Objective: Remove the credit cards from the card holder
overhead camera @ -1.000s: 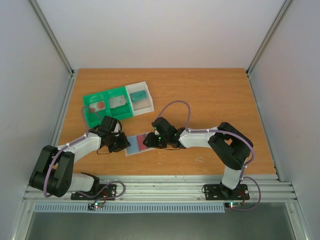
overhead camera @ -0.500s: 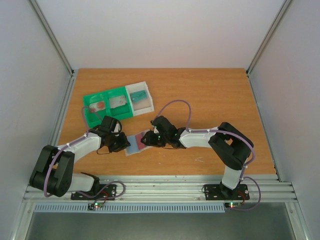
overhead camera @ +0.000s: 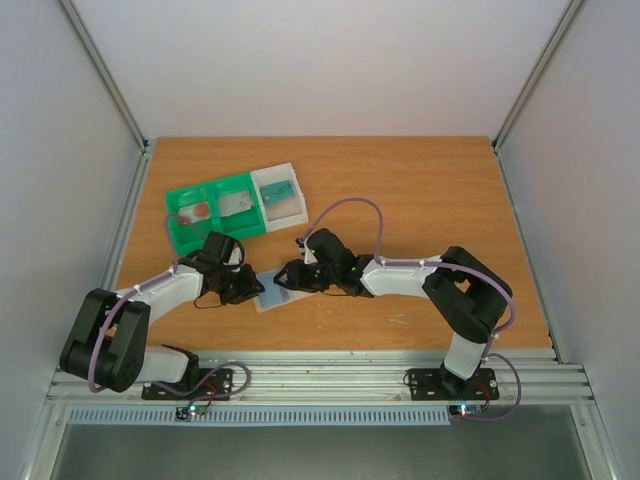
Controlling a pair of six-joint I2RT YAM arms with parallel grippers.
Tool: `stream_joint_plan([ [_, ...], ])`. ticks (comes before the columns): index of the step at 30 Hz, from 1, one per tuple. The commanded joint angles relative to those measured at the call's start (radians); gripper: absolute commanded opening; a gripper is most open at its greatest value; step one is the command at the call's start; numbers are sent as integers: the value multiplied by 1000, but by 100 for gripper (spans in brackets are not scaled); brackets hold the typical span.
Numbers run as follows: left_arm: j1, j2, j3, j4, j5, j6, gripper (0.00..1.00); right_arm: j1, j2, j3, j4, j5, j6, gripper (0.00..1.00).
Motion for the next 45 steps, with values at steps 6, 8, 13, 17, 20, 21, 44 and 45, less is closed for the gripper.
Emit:
stream_joint_plan([
  [6, -2, -9, -2, 39, 44, -20, 23, 13, 47, 44, 110, -100, 22, 43],
  [8, -2, -37, 11, -1, 11, -21, 26, 13, 59, 52, 112, -111, 25, 43],
  [13, -1, -144, 41, -90, -77, -27, 30, 6, 43, 46, 8, -46, -19, 37],
  [17, 0, -182, 60, -97, -56, -32, 31, -12, 33, 37, -71, 6, -56, 28],
  [20, 0, -177, 67, -80, -28, -27, 31, -18, 38, 40, -85, 14, -70, 26],
  [21, 0, -172, 69, -80, -27, -25, 31, -19, 44, 48, -92, 13, -76, 26],
  [44, 0, 29, -9, 128, 54, -32, 15, -25, 113, 100, -136, -39, -94, 26],
  [45, 0, 32, -15, 137, 56, -35, 14, -27, 115, 101, -134, -43, -92, 26],
])
